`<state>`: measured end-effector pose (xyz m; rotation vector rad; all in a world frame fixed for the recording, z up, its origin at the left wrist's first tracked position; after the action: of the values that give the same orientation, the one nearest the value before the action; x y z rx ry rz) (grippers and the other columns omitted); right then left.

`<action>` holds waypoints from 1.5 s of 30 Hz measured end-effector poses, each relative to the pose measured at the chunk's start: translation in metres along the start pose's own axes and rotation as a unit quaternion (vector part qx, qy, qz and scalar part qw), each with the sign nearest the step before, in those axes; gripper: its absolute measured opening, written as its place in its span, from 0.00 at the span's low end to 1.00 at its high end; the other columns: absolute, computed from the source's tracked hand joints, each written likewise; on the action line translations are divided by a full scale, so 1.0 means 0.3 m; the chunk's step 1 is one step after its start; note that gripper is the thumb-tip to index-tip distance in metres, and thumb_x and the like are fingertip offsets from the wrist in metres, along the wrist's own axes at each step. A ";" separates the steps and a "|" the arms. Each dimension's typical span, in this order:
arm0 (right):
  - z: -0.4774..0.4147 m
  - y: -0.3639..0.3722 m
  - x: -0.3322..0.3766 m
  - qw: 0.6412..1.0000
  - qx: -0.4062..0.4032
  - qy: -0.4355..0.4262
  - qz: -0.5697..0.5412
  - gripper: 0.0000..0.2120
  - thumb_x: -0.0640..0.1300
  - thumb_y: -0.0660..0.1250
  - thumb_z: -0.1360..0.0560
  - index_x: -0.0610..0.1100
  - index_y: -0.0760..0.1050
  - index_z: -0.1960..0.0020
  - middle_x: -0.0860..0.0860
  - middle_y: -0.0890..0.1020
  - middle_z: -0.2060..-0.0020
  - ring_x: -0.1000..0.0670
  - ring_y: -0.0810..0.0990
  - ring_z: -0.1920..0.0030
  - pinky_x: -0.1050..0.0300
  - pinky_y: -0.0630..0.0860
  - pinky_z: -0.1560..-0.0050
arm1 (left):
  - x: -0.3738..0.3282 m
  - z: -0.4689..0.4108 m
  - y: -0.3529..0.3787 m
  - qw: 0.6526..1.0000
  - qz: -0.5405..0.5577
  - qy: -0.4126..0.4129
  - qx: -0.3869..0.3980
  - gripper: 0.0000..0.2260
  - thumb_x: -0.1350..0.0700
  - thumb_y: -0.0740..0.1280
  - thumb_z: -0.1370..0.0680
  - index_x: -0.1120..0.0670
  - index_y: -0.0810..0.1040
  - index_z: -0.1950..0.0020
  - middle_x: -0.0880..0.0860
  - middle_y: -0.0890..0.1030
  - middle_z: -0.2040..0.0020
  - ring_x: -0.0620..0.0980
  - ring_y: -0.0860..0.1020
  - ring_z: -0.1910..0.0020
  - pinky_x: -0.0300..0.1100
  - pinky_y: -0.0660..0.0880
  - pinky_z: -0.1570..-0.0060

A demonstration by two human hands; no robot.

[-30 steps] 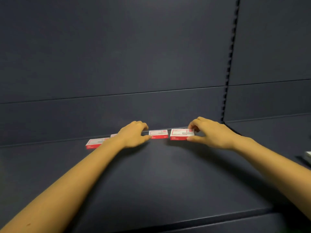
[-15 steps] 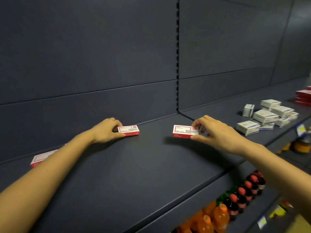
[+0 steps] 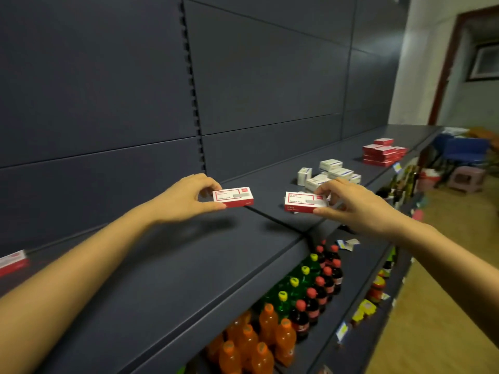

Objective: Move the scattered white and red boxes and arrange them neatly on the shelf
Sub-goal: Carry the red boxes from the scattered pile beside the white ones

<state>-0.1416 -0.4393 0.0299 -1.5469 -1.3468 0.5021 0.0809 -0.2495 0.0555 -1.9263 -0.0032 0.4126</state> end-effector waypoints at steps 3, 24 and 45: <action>0.049 -0.078 -0.124 1.000 -0.001 0.022 0.019 0.19 0.55 0.66 0.28 0.48 0.70 0.40 0.57 0.71 0.50 0.53 0.74 0.52 0.50 0.74 0.48 | -0.138 -0.089 0.073 1.000 0.014 0.022 -0.003 0.16 0.50 0.68 0.26 0.53 0.74 0.41 0.51 0.76 0.44 0.47 0.74 0.48 0.36 0.73 0.52; 0.170 -0.419 -1.043 0.996 -0.007 0.070 0.058 0.18 0.54 0.65 0.27 0.48 0.71 0.41 0.55 0.71 0.50 0.53 0.73 0.53 0.53 0.76 0.53 | -0.801 -0.700 0.562 0.998 -0.001 0.048 -0.043 0.16 0.47 0.69 0.28 0.51 0.77 0.43 0.49 0.78 0.45 0.43 0.72 0.54 0.42 0.72 0.54; -0.413 -0.409 -1.759 1.000 0.020 0.004 0.010 0.18 0.55 0.64 0.27 0.49 0.70 0.40 0.55 0.71 0.49 0.53 0.75 0.51 0.50 0.77 0.48 | -0.804 -1.531 0.770 0.997 -0.015 -0.053 -0.058 0.19 0.47 0.68 0.28 0.56 0.75 0.41 0.53 0.77 0.45 0.45 0.72 0.56 0.40 0.69 0.56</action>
<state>-0.2603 -0.9822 0.0390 -1.5289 -1.3086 0.5311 -0.0585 -0.7998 0.0660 -2.0129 -0.1290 0.5040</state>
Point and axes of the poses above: each hand's wrist, its own z-axis away from the middle knuckle, its own y-axis out of the palm, x = y × z, the point moved 3 cm from there along -z, towards the middle knuckle
